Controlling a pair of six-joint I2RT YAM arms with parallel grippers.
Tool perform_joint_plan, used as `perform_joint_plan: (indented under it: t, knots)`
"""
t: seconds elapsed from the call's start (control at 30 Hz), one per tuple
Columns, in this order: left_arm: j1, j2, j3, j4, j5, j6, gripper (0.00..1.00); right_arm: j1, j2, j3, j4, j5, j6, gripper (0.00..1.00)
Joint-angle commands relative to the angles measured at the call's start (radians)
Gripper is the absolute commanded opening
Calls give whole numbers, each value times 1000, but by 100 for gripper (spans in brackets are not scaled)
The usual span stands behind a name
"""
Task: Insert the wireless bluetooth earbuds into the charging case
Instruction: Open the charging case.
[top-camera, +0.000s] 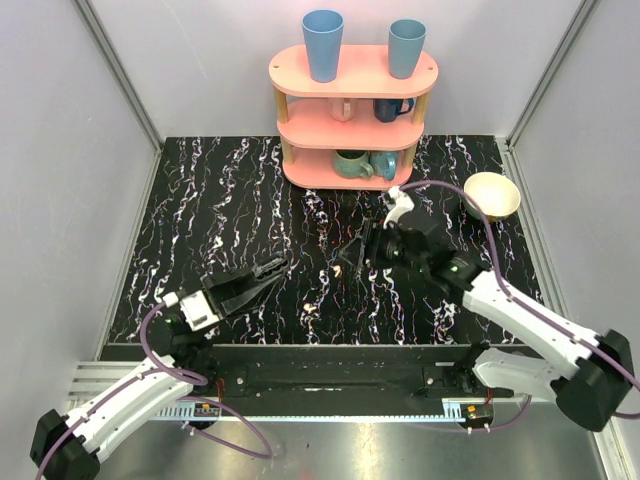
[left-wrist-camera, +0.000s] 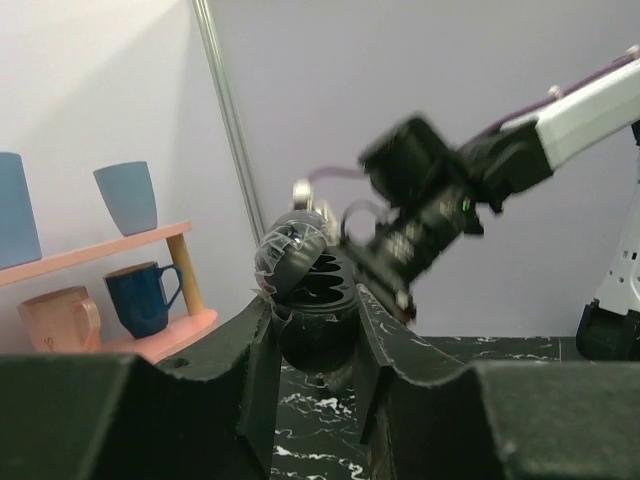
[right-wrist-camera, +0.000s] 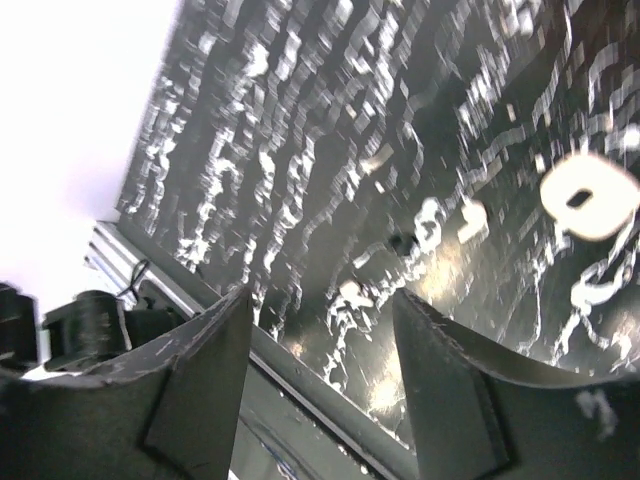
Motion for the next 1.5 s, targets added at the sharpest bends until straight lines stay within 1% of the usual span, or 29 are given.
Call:
perform_joint_plan:
  t: [0.0,0.03,0.1,0.13,0.2,0.23,0.3,0.33,0.4,0.57,0.7,0.83,0.97,1.2,1.47]
  knots:
    - [-4,27,64,-37,17,18,0,42,-91,166,-58,60,-185,61]
    - [-3,30,72,-46,20,21,0,51,-88,223,-71,37,-208,59]
    - [-3,41,76,-63,29,24,0,87,-75,274,-91,22,-260,57]
    - [-4,41,81,-69,28,24,0,103,-67,322,-100,4,-279,56]
    - [-3,45,89,-96,25,27,0,140,-42,361,-117,2,-316,57]
    - [-3,45,95,-106,26,31,0,164,-29,392,-120,-28,-328,57]
    - [-3,50,98,-118,23,32,0,183,10,415,-135,-47,-336,58]
    - [-3,51,101,-118,25,32,0,199,22,427,-134,-81,-336,58]
    - [-3,64,102,-116,26,32,0,218,37,426,-108,-101,-342,60]
    - [-3,77,107,-116,32,31,0,249,62,424,-69,-130,-334,61]
    - [-3,84,110,-118,40,29,0,250,51,406,-26,-145,-324,62]
    - [-3,90,109,-123,43,31,0,250,53,409,-20,-145,-320,62]
    - [-3,97,110,-124,57,29,0,250,47,398,-6,-141,-316,63]
    - [-4,127,119,-84,162,12,0,252,53,387,9,-93,-301,65]
    - [-4,125,110,-61,183,9,0,250,42,381,52,-70,-297,68]
